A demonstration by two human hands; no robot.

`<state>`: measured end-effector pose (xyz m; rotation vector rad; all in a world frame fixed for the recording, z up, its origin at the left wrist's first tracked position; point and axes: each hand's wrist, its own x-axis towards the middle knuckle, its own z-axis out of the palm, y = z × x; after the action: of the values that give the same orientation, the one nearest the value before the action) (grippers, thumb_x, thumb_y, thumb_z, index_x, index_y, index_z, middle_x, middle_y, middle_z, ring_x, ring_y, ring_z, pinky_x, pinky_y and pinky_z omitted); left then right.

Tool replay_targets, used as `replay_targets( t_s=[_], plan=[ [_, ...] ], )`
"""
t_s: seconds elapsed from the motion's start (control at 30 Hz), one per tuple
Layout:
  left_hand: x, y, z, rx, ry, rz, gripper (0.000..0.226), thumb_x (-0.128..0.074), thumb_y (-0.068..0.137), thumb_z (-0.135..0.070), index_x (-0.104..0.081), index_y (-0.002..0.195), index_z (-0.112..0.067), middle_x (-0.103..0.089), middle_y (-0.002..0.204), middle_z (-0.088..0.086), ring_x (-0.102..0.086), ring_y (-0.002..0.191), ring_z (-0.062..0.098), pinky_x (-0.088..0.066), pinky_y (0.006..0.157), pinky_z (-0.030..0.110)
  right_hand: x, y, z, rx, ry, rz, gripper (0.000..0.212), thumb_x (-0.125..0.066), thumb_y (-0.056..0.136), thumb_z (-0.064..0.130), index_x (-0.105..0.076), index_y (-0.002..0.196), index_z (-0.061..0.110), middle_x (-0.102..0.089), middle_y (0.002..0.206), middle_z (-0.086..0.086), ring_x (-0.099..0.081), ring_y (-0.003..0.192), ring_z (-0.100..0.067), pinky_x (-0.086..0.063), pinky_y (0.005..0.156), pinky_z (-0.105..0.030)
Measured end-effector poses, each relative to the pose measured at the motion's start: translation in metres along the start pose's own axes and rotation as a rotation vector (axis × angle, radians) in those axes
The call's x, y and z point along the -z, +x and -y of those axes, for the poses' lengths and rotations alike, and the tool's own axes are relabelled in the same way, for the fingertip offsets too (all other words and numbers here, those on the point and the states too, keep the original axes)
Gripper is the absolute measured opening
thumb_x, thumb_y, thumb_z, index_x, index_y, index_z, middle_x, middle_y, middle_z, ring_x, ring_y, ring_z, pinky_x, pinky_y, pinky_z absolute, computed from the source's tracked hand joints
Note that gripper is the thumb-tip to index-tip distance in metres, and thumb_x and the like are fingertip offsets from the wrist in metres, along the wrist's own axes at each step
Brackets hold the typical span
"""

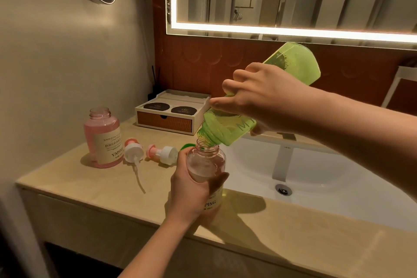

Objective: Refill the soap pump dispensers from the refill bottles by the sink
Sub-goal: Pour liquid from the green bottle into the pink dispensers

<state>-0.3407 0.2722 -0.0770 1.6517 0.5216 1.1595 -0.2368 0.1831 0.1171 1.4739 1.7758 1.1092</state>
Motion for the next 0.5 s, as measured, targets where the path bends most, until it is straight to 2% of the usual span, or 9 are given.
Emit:
replay_targets(
  t_s=[0.13,0.27,0.43,0.5],
  plan=[
    [0.002,-0.001,0.0,-0.007,0.033,0.003,0.078,-0.074,0.045,-0.054,-0.045,0.114,-0.033,-0.061,0.106,-0.015,-0.057,0.101,-0.001,-0.047,0.077,0.013,-0.008,-0.005,0.001,-0.067,0.062,0.009,0.095,-0.066,0.073,0.057,-0.013,0.145,0.025,-0.044,0.129,-0.006,-0.045,0.114,-0.025,-0.042,0.092,-0.037],
    [0.005,0.0,0.0,-0.017,0.047,-0.01,0.071,-0.075,0.048,-0.049,-0.044,0.11,-0.037,-0.059,0.108,-0.015,-0.055,0.103,0.002,-0.046,0.081,0.018,-0.025,-0.01,0.005,-0.16,0.179,0.007,0.101,-0.066,0.068,0.064,-0.017,0.146,0.023,-0.049,0.123,-0.005,-0.049,0.105,-0.023,-0.043,0.084,-0.034],
    [0.014,0.004,0.003,0.005,0.077,-0.015,0.067,-0.082,0.061,-0.025,-0.04,0.112,-0.037,-0.055,0.108,-0.015,-0.054,0.102,0.002,-0.042,0.076,0.012,-0.048,-0.009,0.019,-0.25,0.408,-0.037,0.101,-0.061,0.069,0.067,-0.014,0.147,0.024,-0.046,0.128,-0.003,-0.047,0.105,-0.019,-0.041,0.086,-0.03],
    [0.019,0.007,0.003,0.012,0.083,-0.027,0.069,-0.082,0.062,-0.023,-0.039,0.115,-0.034,-0.054,0.106,-0.019,-0.053,0.1,-0.001,-0.039,0.073,0.008,-0.055,-0.005,0.027,-0.267,0.498,-0.055,0.098,-0.058,0.072,0.066,-0.01,0.147,0.025,-0.043,0.13,-0.001,-0.044,0.106,-0.016,-0.039,0.087,-0.027]
  ],
)
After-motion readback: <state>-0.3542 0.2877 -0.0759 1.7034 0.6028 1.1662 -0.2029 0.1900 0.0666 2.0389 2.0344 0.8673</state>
